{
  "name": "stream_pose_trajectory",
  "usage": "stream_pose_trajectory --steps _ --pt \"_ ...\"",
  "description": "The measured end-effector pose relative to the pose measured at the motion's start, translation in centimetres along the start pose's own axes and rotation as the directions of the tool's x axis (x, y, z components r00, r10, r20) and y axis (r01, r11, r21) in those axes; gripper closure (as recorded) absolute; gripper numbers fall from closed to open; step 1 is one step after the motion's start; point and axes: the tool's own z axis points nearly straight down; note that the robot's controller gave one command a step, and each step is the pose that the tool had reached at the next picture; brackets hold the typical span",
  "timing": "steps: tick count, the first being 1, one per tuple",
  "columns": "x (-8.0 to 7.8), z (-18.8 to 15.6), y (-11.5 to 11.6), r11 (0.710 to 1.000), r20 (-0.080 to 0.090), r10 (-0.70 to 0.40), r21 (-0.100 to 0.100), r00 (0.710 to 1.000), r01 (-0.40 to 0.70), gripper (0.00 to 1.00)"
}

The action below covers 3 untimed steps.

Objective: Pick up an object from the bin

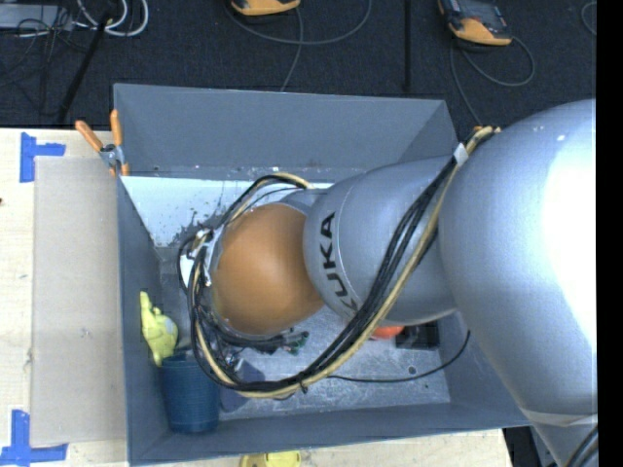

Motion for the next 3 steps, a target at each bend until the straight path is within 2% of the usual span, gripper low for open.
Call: stream_pose_trajectory --steps 3 --pt "0.26 -0.46 -0.02 1.0 -0.027 -0.005 -0.022 1.0 0.004 1.0"
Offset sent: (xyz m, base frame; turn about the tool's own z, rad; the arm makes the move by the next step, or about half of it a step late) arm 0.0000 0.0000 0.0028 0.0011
